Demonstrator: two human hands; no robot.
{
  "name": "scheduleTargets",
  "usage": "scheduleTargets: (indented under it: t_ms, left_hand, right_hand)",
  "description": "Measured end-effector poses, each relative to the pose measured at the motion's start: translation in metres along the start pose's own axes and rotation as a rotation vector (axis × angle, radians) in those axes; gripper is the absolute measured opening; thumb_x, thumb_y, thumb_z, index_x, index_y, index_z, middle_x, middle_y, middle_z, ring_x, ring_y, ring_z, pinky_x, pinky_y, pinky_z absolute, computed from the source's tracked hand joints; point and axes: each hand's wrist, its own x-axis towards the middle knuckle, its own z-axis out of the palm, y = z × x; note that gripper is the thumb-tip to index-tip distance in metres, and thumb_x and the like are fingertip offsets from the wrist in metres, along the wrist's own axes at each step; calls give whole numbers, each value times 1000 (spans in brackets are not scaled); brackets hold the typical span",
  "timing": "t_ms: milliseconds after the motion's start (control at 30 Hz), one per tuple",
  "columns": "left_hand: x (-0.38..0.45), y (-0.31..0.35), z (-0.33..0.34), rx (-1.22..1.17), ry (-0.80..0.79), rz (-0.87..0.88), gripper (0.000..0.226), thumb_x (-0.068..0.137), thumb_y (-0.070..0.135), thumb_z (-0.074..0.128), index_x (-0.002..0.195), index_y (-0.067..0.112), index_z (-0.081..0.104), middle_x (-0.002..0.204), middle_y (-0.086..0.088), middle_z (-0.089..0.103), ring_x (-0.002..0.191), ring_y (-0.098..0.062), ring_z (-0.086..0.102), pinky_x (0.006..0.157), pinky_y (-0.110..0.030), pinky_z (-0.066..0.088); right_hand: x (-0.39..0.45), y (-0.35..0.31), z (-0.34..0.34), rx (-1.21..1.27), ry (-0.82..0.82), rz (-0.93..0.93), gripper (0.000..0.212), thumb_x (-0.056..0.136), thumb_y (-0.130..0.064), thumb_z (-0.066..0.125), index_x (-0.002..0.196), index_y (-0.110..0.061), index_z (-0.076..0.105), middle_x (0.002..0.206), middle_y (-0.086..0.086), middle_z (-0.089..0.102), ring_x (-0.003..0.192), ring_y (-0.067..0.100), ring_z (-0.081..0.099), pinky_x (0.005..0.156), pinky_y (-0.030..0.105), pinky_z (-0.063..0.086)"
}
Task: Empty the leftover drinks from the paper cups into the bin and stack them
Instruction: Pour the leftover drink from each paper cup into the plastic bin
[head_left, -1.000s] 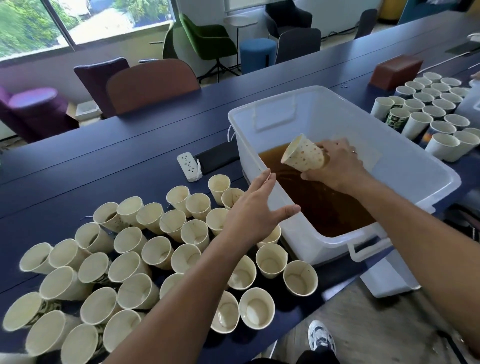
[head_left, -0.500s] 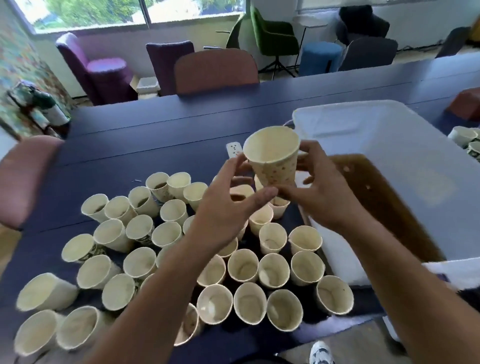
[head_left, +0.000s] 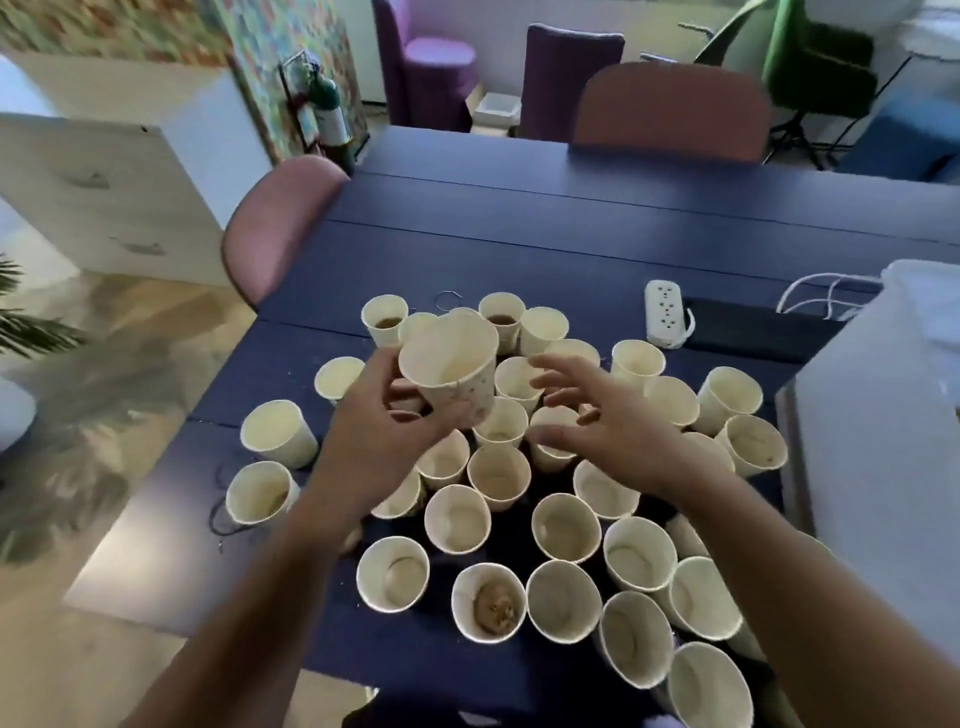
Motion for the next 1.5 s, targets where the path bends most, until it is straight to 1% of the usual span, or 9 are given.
scheduleTargets:
  t_ms: [233, 333, 433, 600, 800, 1000, 1167, 1267, 1500]
  left_hand:
    - [85, -63, -99, 170, 183, -52, 71, 67, 34, 93, 126, 20, 58, 115, 10, 68, 86, 16, 63, 68, -5, 45]
    - [121, -95, -122, 244, 165, -147, 79, 52, 57, 80, 119, 22, 57, 106, 13, 66, 87, 2, 65, 68, -17, 45]
    - [155, -132, -132, 320, 113, -210, 63, 69, 36, 87, 122, 17, 58, 107, 6, 64, 103, -17, 62, 68, -17, 39]
    - [193, -172, -128, 304, 84, -246, 46, 79, 14, 83, 110, 18, 49, 104, 1, 58, 104, -23, 59, 78, -29, 42]
    - [213, -179, -122, 197, 83, -229, 48, 79, 15, 83, 114, 18, 51, 115, 0, 61, 106, -17, 58, 82, -30, 45]
    - [215, -183, -125, 165, -9, -218, 51, 76, 23, 86, 115, 19, 53, 113, 1, 64, 104, -18, 62, 77, -37, 54]
    - [214, -177, -132, 138, 17, -197, 49, 76, 18, 85, 113, 20, 53, 109, 2, 63, 98, -15, 61, 73, -30, 49]
    - [218, -178, -134, 149, 97, -198, 54, 76, 14, 85, 117, 19, 52, 117, -1, 62, 107, -17, 59, 84, -31, 49]
    - [224, -198, -123, 212, -3, -299, 59, 74, 12, 89, 118, 20, 50, 116, 2, 60, 109, -18, 57, 85, -26, 42]
  right_hand:
    - [113, -14, 47, -112, 69, -42, 33, 89, -39, 71, 120, -38, 60, 105, -16, 67, 97, 4, 65, 88, 37, 57]
    - [155, -23, 71, -198, 83, -30, 36, 89, -39, 69, 124, -35, 59, 105, -17, 65, 100, 9, 63, 91, 41, 54]
    - [189, -30, 91, -270, 132, -43, 38, 90, -36, 69, 127, -28, 58, 113, -9, 63, 103, 14, 60, 93, 43, 52]
    - [237, -35, 114, -417, 152, -4, 54, 88, -52, 66, 135, -34, 48, 135, -1, 56, 120, 22, 55, 103, 54, 40]
    - [270, -39, 132, -510, 85, 60, 59, 90, -50, 63, 142, -34, 40, 142, 1, 48, 128, 25, 48, 107, 49, 27]
    - [285, -38, 148, -555, 45, 71, 65, 88, -52, 64, 144, -35, 36, 142, 3, 48, 128, 28, 48, 106, 51, 26]
    - [293, -37, 150, -683, 45, 50, 76, 84, -53, 69, 148, -38, 30, 152, 4, 38, 136, 32, 39, 106, 53, 24]
    - [299, -37, 150, -705, -20, 104, 81, 84, -52, 70, 150, -38, 25, 150, 8, 39, 129, 35, 48, 106, 55, 22]
    - [304, -32, 155, -745, -51, 124, 68, 82, -29, 71, 142, -34, 38, 131, 7, 50, 101, 30, 61, 105, 57, 21]
